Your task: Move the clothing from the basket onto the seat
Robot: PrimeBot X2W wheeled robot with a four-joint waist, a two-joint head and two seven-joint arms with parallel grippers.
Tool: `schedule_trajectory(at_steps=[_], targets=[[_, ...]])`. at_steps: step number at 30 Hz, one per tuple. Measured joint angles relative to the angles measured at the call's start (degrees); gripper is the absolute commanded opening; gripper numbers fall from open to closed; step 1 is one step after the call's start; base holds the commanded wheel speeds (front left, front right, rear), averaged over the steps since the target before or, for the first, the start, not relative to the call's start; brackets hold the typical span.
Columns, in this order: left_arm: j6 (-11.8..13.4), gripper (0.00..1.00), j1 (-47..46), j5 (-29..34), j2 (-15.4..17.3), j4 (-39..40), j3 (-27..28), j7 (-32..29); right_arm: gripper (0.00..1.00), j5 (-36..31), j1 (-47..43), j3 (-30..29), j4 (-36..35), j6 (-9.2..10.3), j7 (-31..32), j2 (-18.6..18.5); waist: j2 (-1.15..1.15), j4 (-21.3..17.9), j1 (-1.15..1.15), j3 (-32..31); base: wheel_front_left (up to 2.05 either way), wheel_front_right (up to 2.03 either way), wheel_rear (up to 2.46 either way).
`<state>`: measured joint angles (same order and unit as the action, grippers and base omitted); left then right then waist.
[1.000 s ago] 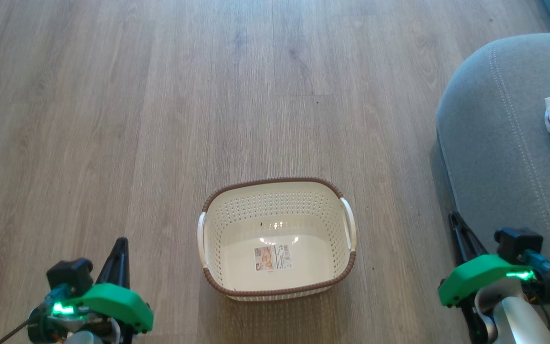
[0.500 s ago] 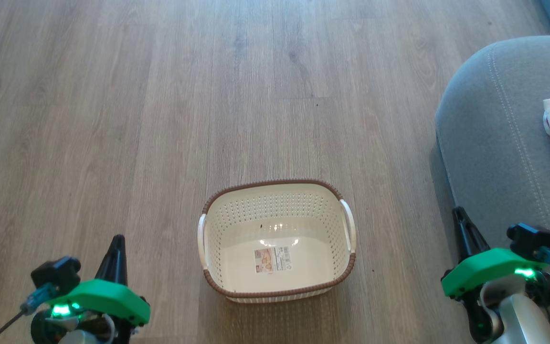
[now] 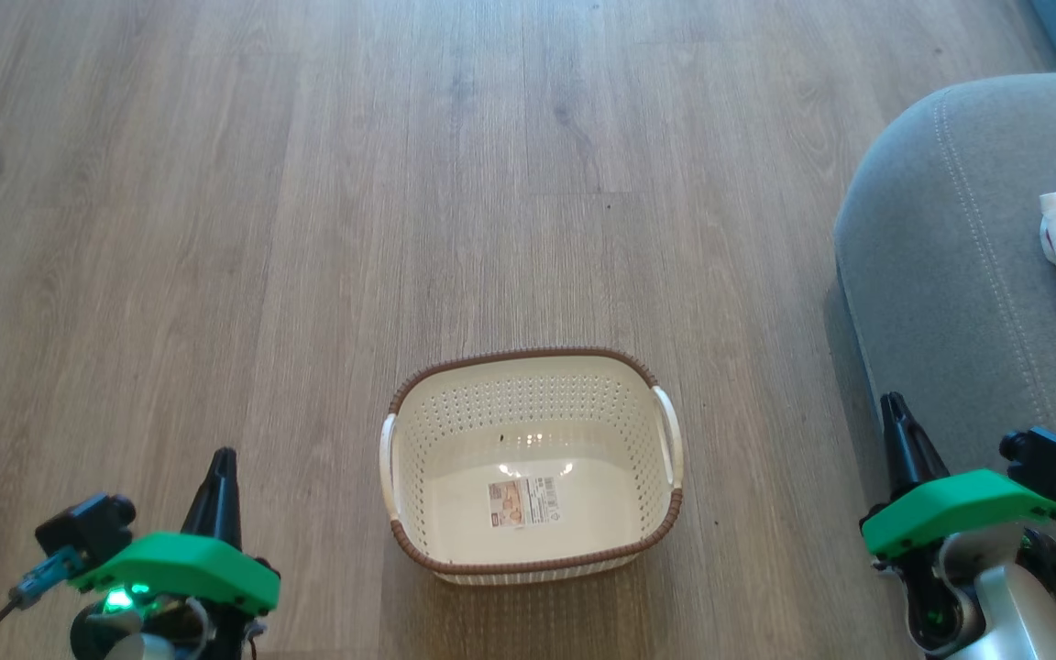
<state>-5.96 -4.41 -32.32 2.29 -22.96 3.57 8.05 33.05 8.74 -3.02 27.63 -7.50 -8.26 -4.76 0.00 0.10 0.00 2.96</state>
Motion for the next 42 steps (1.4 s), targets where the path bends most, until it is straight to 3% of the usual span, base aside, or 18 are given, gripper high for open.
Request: schedule_trajectory(at_steps=[42], targets=[[-0.48,0.0,0.01,-28.31,0.0,3.38,0.35,-7.0,0.0,27.96,-1.41,-2.14,-5.36,0.0,6.92,0.9,0.0,-0.05,0.0,-1.34,0.0,0.0,0.0]])
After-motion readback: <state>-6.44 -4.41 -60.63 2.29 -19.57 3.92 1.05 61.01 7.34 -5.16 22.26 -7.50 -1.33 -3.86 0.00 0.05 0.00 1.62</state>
